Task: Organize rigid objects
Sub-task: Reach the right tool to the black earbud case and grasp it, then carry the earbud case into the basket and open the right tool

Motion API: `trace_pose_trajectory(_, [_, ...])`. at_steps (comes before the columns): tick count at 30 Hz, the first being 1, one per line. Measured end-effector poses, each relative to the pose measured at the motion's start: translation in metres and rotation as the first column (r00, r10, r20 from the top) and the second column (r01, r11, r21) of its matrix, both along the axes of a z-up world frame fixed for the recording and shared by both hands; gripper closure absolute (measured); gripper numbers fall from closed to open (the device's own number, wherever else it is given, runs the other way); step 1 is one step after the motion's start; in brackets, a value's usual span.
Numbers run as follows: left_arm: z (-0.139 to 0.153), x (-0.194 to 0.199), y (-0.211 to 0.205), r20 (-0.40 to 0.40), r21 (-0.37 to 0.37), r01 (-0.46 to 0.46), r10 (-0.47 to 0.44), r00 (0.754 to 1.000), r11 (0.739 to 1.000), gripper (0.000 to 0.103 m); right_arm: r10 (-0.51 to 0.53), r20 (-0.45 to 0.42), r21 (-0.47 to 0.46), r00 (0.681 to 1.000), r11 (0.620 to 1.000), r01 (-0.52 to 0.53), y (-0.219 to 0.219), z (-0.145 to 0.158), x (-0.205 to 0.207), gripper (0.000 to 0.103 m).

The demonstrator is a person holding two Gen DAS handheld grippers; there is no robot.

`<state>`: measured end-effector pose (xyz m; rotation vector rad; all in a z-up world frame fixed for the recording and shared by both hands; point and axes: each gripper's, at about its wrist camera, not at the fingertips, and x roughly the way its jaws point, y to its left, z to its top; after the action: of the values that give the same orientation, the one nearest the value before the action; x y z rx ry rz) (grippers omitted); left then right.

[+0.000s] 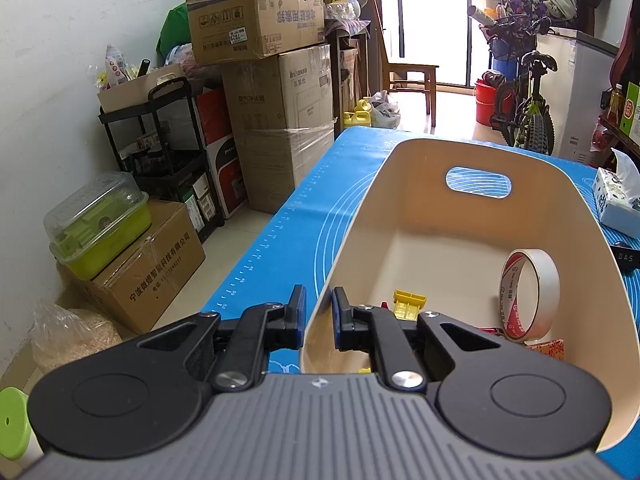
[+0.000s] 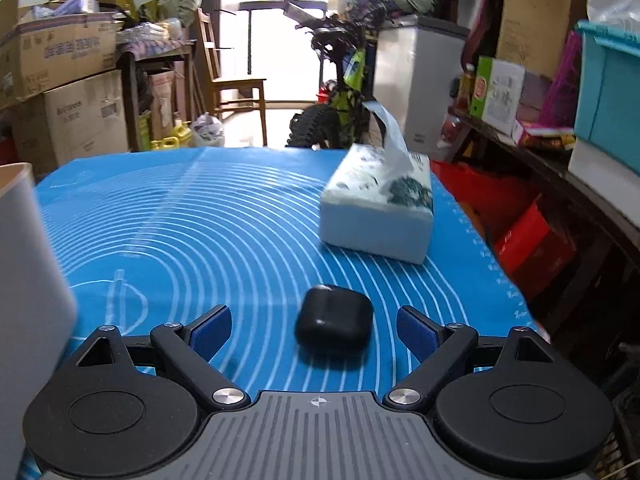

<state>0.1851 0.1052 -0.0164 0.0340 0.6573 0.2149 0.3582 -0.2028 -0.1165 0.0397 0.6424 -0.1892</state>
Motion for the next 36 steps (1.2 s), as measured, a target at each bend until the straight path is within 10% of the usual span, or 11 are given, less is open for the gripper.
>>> trace_pose_trajectory(13, [-0.001, 0.002, 0.0, -0.002, 0.004, 0.005, -0.005, 1.0, 1.0, 0.088, -0.01, 0.005, -0.003, 1.0, 1.0, 0.01, -0.005, -0.013, 0.015, 0.052])
trace_pose_trajectory(36, [0.001, 0.0, 0.0, 0.004, 0.003, -0.009, 0.009, 1.0, 1.0, 0.088, 0.098, 0.055, -0.016, 0.994, 0.995, -0.098, 0.01, 0.041, -0.034, 0.053])
